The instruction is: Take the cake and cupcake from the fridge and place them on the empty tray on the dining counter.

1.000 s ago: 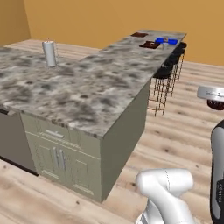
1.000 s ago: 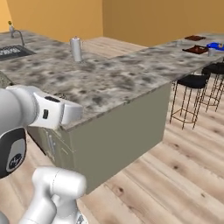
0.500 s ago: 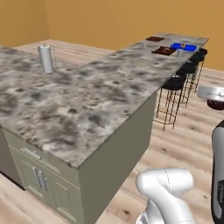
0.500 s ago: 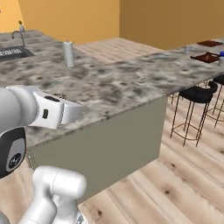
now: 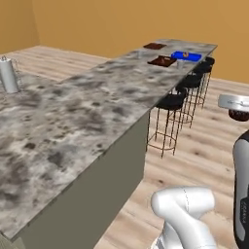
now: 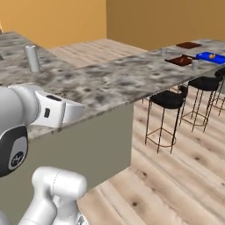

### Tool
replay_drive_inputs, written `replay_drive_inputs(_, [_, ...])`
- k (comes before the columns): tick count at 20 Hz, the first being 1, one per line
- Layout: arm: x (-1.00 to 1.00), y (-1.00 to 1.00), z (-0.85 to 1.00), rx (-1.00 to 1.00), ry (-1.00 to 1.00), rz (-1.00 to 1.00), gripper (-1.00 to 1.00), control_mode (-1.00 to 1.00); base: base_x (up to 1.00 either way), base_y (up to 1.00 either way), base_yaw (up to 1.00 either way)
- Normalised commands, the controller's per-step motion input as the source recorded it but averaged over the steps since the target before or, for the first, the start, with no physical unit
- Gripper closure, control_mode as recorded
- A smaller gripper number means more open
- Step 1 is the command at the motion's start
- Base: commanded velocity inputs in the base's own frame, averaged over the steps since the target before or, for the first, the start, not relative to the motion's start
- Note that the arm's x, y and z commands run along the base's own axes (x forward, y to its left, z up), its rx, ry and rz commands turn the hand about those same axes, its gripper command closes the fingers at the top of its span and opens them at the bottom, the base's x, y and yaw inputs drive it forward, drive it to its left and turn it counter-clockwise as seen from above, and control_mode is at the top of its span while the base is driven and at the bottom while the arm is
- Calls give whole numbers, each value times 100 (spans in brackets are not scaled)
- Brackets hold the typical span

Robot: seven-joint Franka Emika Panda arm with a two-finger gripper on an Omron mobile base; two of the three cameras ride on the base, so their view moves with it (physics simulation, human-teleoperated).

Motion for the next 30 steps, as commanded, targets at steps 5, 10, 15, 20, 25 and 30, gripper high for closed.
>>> replay_drive_inputs(5, [0,0,0,0,0,0,100,100,42,-100,-2])
replay_drive_inputs(10, [0,0,0,0,0,0,100,100,94,-100,0])
replay_drive_inputs(15, [0,0,0,0,0,0,100,100,100,-100,0])
replay_drive_inputs(20, [0,0,0,0,0,0,100,100,100,-100,0])
replay_drive_inputs(25, [0,0,0,0,0,0,100,100,100,-100,0])
replay_drive_inputs(30, [0,0,0,0,0,0,100,100,100,-100,0])
